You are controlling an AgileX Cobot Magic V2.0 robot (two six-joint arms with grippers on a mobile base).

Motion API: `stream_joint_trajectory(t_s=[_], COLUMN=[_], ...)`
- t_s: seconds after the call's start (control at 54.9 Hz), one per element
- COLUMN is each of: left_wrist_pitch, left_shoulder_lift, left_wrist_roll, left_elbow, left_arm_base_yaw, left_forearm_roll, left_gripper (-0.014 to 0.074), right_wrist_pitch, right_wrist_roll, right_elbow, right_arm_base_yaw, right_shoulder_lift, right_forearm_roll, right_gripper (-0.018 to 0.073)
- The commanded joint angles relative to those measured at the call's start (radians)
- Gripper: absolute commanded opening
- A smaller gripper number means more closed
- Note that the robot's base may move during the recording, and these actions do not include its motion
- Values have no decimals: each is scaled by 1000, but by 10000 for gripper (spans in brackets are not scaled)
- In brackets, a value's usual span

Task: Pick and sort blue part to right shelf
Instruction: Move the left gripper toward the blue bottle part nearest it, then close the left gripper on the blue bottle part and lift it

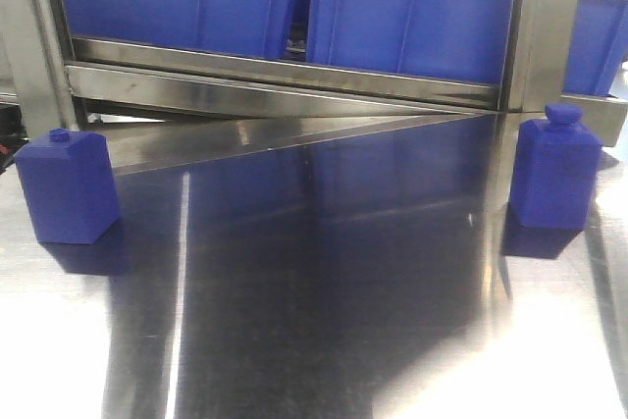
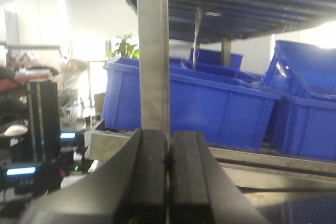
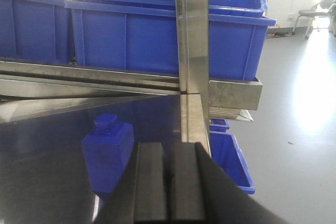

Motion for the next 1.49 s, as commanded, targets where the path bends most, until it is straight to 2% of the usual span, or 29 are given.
stream_joint_trajectory(t_s=[0.0, 0.182, 0.291, 0.419, 0.51, 0.583, 0.692, 0.874, 1.002, 1.056, 1.129, 1.184, 1.311, 1.475], left_wrist_pitch=[104, 363, 452, 534, 597, 639, 659, 687, 723, 735, 777, 807, 845, 848], left_shoulder_lift=[102, 316, 434, 551, 651, 725, 829, 1034, 1184, 1246, 1344, 1399, 1466, 1512], left_wrist_roll=[-2, 0, 5, 95, 156, 208, 285, 287, 281, 255, 161, 91, -5, -32], left_elbow=[-155, -371, -428, -470, -507, -539, -581, -682, -769, -807, -872, -911, -952, -958], left_arm_base_yaw=[4, 4, 4, 4, 4, 4, -22, -145, -237, -270, -309, -320, -322, -322], left_forearm_roll=[-9, -57, -83, -172, -274, -342, -390, -388, -357, -341, -296, -255, -192, -163], left_gripper=[169, 360, 461, 534, 580, 594, 593, 594, 593, 593, 593, 593, 591, 591], right_wrist_pitch=[-89, -86, -86, -86, -86, -86, -86, -86, -86, -86, -86, -86, -86, -86], right_wrist_roll=[-11, -11, -11, -11, -11, -11, -11, -11, -11, -11, -11, -11, -11, -11], right_elbow=[-7, -7, -7, -7, -7, -7, -7, -7, -7, -7, -7, -7, -7, -7], right_arm_base_yaw=[-3, -3, -3, -3, -3, -3, -3, -3, -3, -3, -3, -3, -3, -3], right_shoulder_lift=[-8, -8, -8, -8, -8, -8, -8, -8, -8, -8, -8, -8, -8, -8], right_forearm_roll=[2, 2, 2, 2, 2, 2, 2, 2, 2, 2, 2, 2, 2, 2], right_gripper=[58, 58, 58, 58, 58, 58, 58, 58, 58, 58, 58, 58, 58, 58])
